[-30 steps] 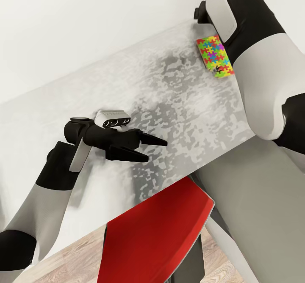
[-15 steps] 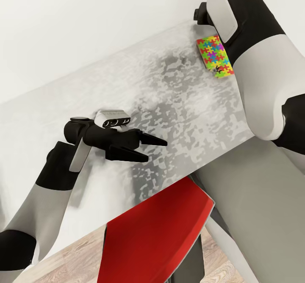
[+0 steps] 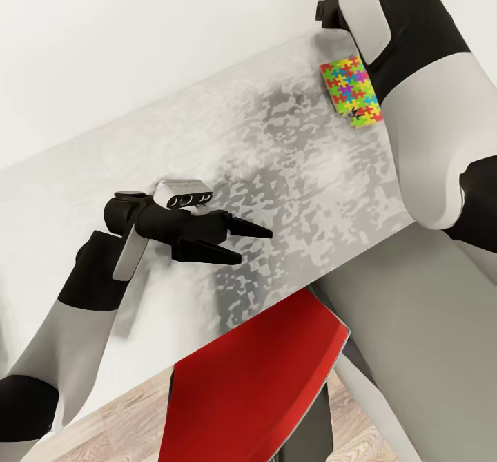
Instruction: Put all the toys in the child's room - the three board games (two on the bed and one on the table), the two jigsaw puzzles on the table, and the tennis ball on the table - inside the toy box on the table in the child's room.
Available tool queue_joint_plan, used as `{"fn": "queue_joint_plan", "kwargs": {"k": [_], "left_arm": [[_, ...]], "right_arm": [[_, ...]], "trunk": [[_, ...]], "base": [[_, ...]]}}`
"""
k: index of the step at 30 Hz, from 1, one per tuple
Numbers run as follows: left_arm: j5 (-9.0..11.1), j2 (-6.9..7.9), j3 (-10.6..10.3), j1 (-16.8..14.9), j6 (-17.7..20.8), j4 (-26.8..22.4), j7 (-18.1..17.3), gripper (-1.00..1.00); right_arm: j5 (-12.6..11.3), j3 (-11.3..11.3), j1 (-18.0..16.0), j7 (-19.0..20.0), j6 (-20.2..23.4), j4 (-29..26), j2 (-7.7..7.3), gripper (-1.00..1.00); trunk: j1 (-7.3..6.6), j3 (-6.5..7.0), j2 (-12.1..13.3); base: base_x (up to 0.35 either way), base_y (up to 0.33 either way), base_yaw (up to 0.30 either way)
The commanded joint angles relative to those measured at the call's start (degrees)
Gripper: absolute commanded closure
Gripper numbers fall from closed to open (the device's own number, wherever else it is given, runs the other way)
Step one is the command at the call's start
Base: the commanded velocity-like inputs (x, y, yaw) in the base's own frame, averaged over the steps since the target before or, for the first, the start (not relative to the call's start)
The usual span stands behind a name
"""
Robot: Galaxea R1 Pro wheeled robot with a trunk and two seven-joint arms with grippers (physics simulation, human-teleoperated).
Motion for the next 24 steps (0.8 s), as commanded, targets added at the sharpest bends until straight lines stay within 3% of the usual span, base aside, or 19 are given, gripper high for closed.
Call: {"fn": "queue_joint_plan", "kwargs": {"k": [1,24], "left_arm": [[0.05,0.08,-0.09,-0.03,0.61,-0.01,-0.19,-1.0],[-0.03,-0.05,-0.09,-0.15,0.61,-0.01,-0.19,-1.0]], "right_arm": [[-0.61,0.37,-0.04,-0.37,0.23,-0.37,-0.05,-1.0],[-0.57,0.58,-0.04,1.33,0.5,-1.07,0.01,-1.0]], "trunk": [[0.04,-0.06,-0.09],[0.04,-1.1,-0.09]], "base": [[0.0,0.0,0.0],[0.0,0.0,0.006]]}}
